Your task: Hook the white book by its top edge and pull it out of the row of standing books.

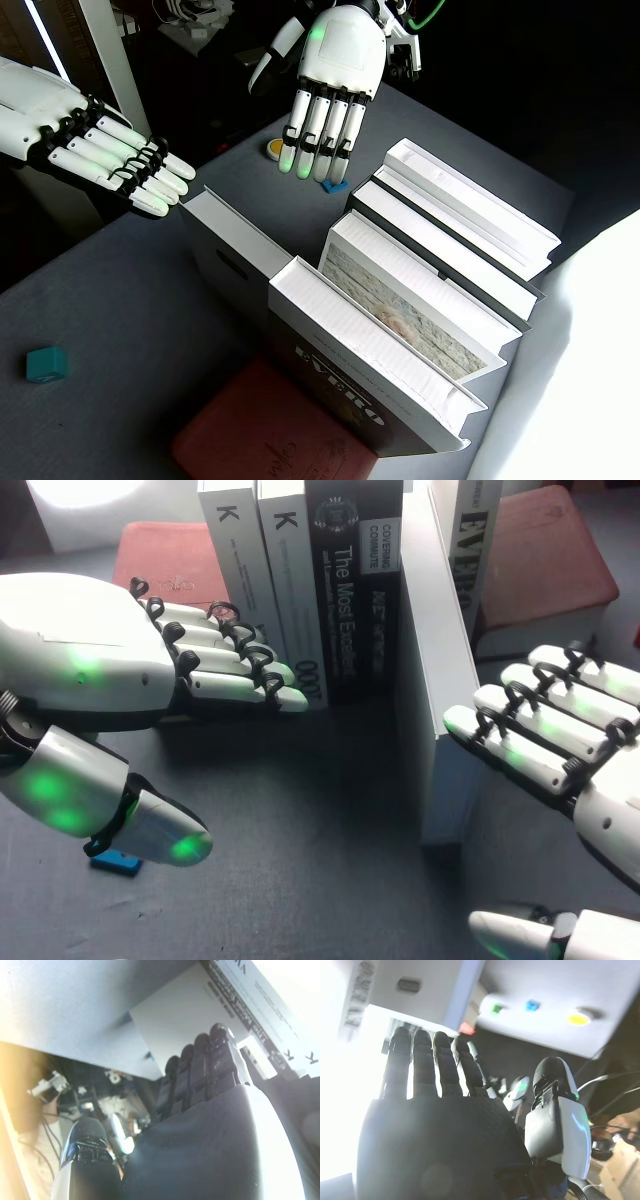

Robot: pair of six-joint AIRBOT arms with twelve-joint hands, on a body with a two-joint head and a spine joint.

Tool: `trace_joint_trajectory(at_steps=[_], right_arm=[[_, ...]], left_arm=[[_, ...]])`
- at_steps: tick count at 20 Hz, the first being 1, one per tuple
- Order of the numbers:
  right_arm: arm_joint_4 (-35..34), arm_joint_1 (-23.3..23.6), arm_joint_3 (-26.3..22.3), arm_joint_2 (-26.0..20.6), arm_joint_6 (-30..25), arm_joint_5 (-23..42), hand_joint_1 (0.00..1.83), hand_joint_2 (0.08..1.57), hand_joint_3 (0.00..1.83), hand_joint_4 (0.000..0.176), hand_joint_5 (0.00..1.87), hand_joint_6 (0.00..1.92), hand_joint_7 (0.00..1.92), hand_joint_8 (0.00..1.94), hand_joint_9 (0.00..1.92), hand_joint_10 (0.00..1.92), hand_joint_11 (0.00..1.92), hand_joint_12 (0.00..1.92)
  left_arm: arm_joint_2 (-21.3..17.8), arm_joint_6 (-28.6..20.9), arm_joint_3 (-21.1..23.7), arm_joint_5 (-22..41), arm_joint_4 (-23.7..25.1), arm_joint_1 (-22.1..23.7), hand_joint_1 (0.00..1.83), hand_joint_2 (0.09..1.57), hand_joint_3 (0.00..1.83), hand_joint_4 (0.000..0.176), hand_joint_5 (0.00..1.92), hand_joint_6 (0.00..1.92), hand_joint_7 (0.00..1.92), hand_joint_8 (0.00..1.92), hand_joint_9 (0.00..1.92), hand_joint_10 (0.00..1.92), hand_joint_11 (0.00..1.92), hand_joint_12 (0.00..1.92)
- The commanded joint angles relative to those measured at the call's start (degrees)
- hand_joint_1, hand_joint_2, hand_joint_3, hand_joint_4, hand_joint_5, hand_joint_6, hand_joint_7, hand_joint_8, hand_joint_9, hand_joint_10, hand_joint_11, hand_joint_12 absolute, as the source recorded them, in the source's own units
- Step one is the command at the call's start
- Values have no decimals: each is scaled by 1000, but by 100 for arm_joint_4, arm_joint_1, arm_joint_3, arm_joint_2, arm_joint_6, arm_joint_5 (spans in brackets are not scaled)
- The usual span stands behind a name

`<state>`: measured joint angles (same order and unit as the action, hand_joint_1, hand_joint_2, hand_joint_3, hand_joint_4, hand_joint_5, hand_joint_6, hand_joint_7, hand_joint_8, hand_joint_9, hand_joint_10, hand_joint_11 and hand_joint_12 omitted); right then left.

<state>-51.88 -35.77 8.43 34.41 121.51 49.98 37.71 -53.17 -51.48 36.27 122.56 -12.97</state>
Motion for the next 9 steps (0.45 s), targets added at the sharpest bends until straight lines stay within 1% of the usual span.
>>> trace_joint_trajectory(at_steps=[1,5,9], right_arm=[[395,121,-68,-2,-40,410,0,1148,0,0,0,0,0,0,0,0,0,0],[404,307,-95,57,-28,463,0,1155,3,0,0,0,0,0,0,0,0,0],[406,415,-95,165,113,511,0,1151,1,0,2,0,1,0,0,0,0,0]], left_arm=[[-2,-21,-23,-184,-261,79,0,1133,1,0,0,0,0,0,0,0,0,0],[-1,-21,-21,-179,-261,73,0,1131,0,0,0,0,0,0,0,0,0,0],[0,-21,-18,-179,-254,59,0,1134,1,0,0,0,0,0,0,0,0,0]])
